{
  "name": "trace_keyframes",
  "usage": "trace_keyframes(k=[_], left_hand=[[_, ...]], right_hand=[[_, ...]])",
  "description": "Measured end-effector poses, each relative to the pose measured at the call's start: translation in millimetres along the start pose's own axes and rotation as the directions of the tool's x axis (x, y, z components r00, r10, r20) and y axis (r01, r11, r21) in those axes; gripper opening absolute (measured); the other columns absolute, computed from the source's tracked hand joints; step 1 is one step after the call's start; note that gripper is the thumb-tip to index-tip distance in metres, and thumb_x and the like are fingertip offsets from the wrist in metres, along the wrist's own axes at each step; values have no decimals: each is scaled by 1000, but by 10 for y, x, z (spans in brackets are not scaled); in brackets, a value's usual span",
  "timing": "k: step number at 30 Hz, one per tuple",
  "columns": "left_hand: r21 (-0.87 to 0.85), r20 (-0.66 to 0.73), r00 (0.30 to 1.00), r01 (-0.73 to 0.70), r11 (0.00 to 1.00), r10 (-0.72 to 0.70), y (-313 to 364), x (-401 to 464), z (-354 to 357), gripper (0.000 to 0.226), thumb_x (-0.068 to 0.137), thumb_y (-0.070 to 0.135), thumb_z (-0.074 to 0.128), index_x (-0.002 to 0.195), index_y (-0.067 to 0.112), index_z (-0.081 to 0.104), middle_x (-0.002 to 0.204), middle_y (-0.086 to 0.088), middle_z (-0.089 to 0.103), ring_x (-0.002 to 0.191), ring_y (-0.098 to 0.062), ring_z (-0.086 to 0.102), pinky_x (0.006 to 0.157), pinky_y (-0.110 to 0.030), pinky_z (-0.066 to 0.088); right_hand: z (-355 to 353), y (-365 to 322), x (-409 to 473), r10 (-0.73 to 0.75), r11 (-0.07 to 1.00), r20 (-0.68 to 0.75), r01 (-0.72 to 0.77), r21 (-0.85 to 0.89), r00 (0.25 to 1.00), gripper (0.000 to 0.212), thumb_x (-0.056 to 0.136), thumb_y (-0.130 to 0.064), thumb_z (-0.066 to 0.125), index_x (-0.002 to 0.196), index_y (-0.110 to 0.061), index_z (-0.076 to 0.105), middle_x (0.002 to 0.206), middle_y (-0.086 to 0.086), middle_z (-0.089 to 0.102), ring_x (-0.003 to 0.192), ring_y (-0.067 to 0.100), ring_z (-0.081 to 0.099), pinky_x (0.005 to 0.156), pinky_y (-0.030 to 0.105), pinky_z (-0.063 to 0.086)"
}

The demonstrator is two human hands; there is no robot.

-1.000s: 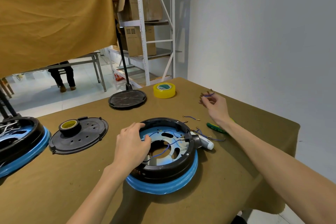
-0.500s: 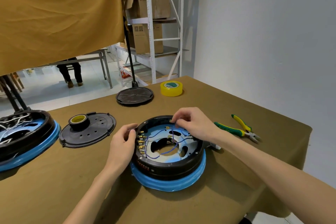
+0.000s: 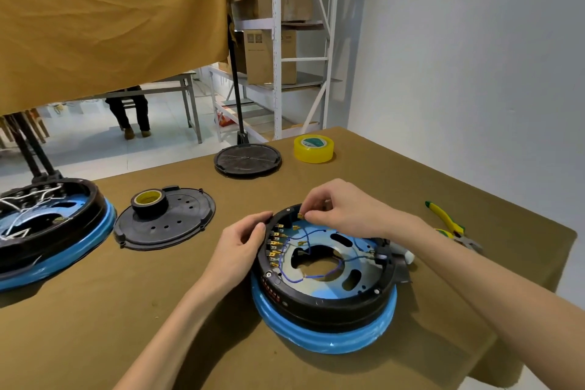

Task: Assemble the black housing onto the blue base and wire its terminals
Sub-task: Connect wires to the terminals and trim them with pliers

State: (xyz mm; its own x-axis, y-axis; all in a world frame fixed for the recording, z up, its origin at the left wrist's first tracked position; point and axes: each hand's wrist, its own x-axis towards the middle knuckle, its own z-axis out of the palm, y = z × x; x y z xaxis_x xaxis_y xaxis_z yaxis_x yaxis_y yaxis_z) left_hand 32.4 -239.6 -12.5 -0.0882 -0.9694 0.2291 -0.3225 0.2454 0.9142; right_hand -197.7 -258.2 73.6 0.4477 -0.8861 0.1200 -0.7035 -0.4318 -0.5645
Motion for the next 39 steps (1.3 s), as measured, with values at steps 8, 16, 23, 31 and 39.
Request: trace_keyframes(k=[8,16,23,31,39], left_hand=[[-50,9,1000,23,998,-23,33,-37,48,32,109,20,48,135,26,66,124,16,70,112,3,64,99,-27,53],[-123,-63,998,-22,992,14,24,-142,146,29,108,14,47,127,22,68,115,14,73,106,2,66,82,-9,50],[52,60,997,39,998,-42,64,-53,64,40,93,21,74,126,39,60,120,27,64,110,19,56,86,-8,43],[-72,-22,993,110,991,-112,-15,-42,-271,45,90,11,75,127,36,68,119,22,70,109,11,64,92,-18,52],[-205,-52,986,143,968,-157,-38,-79,-232,45,88,10,75,128,30,71,123,9,74,115,-13,69,100,-42,56]], right_hand=[[5,234,71,249,915,-253,-141,377,935,12,100,-11,63,100,-9,75,71,1,69,43,1,50,42,14,38],[-217,713,428,676,579,-263,-275,768,688,8,98,-4,60,97,-2,68,69,6,76,59,14,46,48,27,43],[-281,1366,310,835,428,-220,-343,836,504,9,97,2,59,99,8,65,80,17,69,49,14,50,40,23,43],[-313,1709,44,607,764,-522,-620,176,600,24,100,-14,54,114,-1,66,106,18,70,95,34,67,83,42,57],[56,1389,232,383,875,-276,-442,-198,882,32,103,-39,54,103,-14,74,98,6,74,89,25,68,88,46,57]])
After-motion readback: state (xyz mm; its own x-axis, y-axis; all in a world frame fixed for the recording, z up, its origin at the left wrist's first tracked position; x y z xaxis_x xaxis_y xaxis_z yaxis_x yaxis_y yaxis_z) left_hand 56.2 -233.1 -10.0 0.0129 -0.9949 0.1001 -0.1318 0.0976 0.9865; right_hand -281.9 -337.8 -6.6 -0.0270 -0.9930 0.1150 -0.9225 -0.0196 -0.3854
